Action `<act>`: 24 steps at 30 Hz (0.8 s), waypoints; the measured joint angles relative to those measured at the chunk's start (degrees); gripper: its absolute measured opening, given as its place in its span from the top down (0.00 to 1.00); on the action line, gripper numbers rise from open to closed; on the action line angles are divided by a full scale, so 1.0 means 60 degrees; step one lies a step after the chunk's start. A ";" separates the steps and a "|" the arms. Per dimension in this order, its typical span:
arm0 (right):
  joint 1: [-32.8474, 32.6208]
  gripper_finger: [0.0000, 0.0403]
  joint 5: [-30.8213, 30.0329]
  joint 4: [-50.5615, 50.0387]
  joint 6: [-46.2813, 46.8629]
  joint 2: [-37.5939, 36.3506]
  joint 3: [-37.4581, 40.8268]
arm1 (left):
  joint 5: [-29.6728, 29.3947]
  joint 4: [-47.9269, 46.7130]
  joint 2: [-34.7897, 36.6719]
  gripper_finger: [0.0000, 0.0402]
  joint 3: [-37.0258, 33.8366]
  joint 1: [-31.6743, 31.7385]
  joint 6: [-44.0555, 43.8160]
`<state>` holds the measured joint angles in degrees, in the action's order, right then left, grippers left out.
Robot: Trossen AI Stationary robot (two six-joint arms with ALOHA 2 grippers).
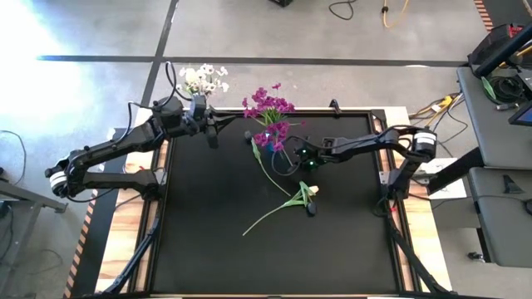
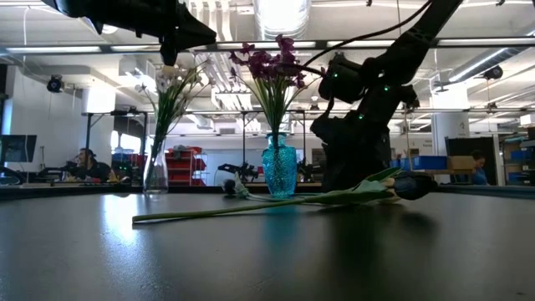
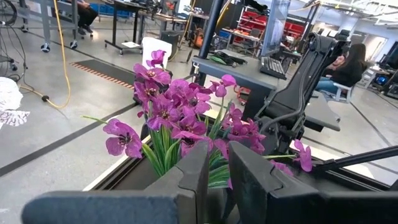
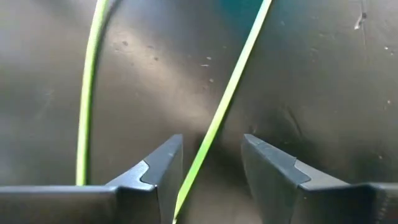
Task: Sort flowers into vase by color
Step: Put the right black flower into the blue vase
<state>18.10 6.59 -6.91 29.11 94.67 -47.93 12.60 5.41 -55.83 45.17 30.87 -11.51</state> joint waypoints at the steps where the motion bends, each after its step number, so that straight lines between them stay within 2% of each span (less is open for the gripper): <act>1: -0.0035 0.63 -0.0107 -0.0028 0.0008 0.0083 -0.0055 | 0.0000 -0.0002 0.0002 0.88 -0.0001 -0.0004 0.0000; 5: -0.0045 0.73 -0.0293 -0.0208 0.0012 0.0221 -0.0219 | 0.0000 -0.0004 0.0064 0.88 0.0002 -0.0002 0.0002; 10: -0.0038 0.94 -0.0621 -0.0705 -0.0268 0.0160 -0.0338 | 0.0000 -0.0028 0.0171 0.88 0.0000 -0.0003 0.0014; 11: -0.0038 0.95 -0.0658 -0.0849 -0.0318 0.0138 -0.0374 | 0.0000 -0.0028 0.0187 0.88 -0.0001 -0.0002 0.0044; 24: -0.0034 0.97 -0.1188 -0.2002 0.0075 -0.0207 -0.0869 | -0.0004 -0.0076 0.0222 0.88 0.0003 -0.0001 0.0051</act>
<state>17.89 -0.54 -18.92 29.56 93.42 -53.15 12.58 4.95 -54.50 45.19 30.86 -11.20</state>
